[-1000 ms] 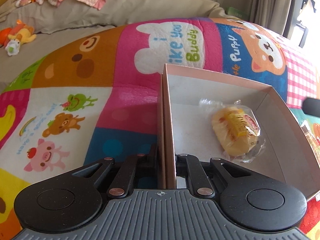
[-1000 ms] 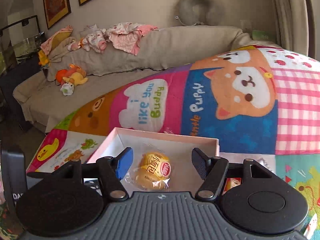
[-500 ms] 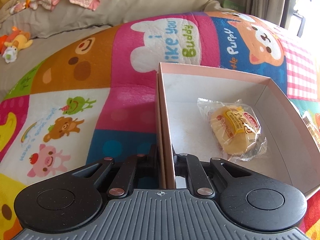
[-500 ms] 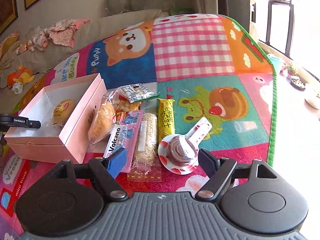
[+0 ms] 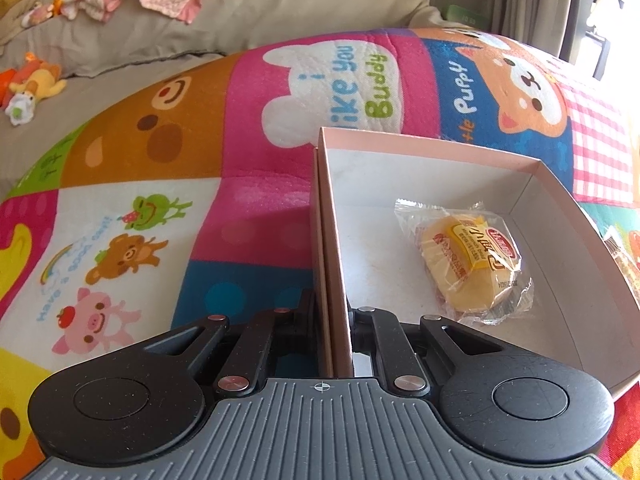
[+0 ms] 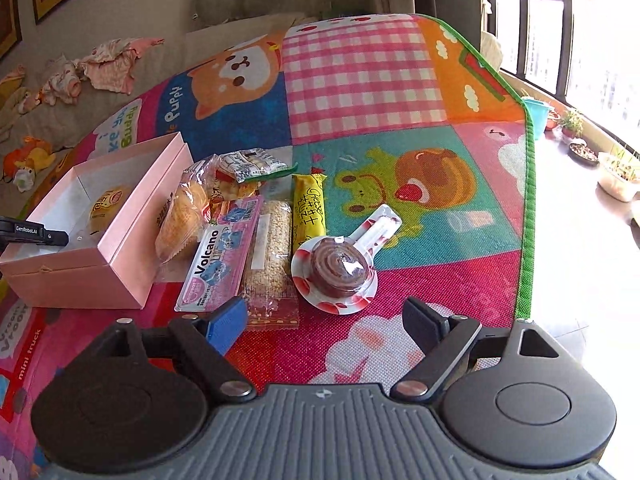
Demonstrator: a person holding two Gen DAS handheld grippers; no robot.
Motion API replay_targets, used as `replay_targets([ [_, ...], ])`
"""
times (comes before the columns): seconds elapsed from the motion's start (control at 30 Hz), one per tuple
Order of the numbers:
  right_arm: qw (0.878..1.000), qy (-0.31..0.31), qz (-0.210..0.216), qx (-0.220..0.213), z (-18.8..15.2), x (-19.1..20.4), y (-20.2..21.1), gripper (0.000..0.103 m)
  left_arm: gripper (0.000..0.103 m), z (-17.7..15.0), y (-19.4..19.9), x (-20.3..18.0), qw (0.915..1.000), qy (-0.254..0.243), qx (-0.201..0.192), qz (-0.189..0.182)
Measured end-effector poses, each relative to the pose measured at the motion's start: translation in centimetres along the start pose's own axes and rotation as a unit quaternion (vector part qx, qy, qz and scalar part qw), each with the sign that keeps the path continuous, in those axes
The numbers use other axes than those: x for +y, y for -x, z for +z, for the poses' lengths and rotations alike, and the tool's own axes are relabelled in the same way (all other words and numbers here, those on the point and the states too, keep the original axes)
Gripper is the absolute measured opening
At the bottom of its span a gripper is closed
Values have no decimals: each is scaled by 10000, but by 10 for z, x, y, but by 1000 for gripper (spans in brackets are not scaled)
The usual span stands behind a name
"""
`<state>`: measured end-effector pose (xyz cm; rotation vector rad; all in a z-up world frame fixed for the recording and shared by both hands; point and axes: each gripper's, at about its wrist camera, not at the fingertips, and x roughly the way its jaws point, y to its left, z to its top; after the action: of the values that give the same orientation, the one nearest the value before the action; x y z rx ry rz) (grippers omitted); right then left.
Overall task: Organize objects
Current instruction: 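Reach the right gripper to the swirl lollipop and grasp its stick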
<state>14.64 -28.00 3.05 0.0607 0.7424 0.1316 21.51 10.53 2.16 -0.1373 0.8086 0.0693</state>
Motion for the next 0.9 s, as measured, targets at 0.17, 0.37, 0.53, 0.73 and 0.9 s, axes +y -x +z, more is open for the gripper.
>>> replay_targets([
  [0.17, 10000, 27, -9, -55, 2, 1, 4, 86, 11, 0, 0, 0, 10000, -1, -6, 1],
  [0.37, 10000, 43, 23, -26, 2, 4, 1, 86, 12, 0, 0, 0, 10000, 8, 1, -5],
  [0.53, 9999, -131, 39, -82, 11, -3, -7, 86, 11, 0, 0, 0, 10000, 10, -2, -10],
  [0.73, 9982, -575, 162, 76, 29, -14, -36, 86, 12, 0, 0, 0, 10000, 8, -2, -9],
  [0.9, 9964, -735, 375, 194, 36, -13, -50, 63, 12, 0, 0, 0, 10000, 8, -3, -9],
])
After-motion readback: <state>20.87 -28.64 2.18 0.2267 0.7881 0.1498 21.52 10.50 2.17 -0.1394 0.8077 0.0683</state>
